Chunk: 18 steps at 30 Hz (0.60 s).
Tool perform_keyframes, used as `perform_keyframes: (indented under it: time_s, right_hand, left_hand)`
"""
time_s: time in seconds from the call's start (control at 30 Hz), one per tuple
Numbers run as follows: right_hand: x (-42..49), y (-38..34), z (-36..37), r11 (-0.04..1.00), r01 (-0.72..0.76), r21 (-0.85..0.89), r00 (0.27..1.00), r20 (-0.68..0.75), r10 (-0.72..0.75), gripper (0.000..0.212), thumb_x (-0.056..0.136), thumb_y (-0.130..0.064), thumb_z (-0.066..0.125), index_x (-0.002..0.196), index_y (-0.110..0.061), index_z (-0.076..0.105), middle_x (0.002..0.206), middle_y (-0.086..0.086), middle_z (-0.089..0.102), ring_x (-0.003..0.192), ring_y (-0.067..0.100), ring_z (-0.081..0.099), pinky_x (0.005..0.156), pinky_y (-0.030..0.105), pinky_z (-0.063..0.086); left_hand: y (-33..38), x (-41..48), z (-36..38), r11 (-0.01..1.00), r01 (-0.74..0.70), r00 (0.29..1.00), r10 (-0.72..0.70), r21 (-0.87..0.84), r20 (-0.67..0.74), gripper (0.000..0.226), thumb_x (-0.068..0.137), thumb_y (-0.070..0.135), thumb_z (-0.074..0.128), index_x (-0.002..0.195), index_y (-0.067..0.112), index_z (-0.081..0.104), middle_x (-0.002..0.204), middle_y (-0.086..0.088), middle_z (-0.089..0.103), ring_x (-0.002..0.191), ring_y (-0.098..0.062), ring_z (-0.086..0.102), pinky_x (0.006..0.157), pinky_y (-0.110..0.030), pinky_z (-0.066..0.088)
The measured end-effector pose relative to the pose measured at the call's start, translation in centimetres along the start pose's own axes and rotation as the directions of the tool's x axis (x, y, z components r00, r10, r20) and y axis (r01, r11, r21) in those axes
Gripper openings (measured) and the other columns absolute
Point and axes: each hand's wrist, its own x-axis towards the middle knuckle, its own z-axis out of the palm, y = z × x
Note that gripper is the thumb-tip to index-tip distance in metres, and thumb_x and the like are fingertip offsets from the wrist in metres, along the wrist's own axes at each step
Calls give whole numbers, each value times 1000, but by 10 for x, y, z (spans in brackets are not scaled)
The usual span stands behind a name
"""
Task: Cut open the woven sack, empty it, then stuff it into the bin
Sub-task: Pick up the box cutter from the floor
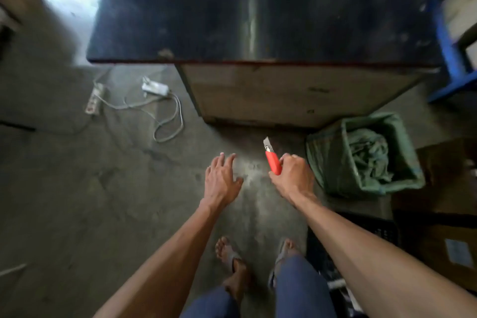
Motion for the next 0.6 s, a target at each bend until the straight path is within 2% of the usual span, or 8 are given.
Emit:
perform_keyframes:
  time_s: [0.17, 0.33, 0.5, 0.6]
  right_hand:
    - [27, -48, -100, 996, 21, 86, 990, -138, -9, 36, 81, -36, 73, 104, -9, 68, 106, 10, 68, 99, 30, 68, 79, 37, 56]
    - [75, -83, -165, 990, 63, 129, 971, -239, -30, 38, 82, -39, 74, 105, -10, 68, 108, 9, 70, 99, 28, 70, 80, 38, 58]
    - [161, -103, -197, 993, 74, 97, 962, -267, -46, 36, 86, -39, 70, 104, -8, 67, 106, 10, 70, 97, 28, 69, 78, 37, 57]
    - [219, -112, -207, 996, 49, 76, 975, -220, -31, 35, 87, -39, 68, 103, -7, 66, 105, 10, 69, 96, 29, 69, 77, 38, 57]
  left_hand:
    - [38, 17, -107, 997, -59, 975, 49, -40, -215, 76, 89, 28, 67, 156, 19, 34, 165, -13, 30, 151, -29, 27, 120, -39, 26]
    - [69, 73, -186, 993, -114, 936, 101, -21, -336, 75, 91, 29, 67, 157, 20, 32, 166, -12, 27, 153, -28, 24, 121, -39, 26]
    - [89, 158, -230, 990, -138, 918, 130, 6, -375, 75, 92, 30, 65, 158, 21, 30, 168, -11, 23, 154, -28, 20, 121, -42, 26]
    - [94, 213, -243, 994, -107, 928, 93, -17, -360, 75, 91, 28, 64, 158, 21, 30, 168, -13, 21, 155, -29, 18, 121, -43, 25]
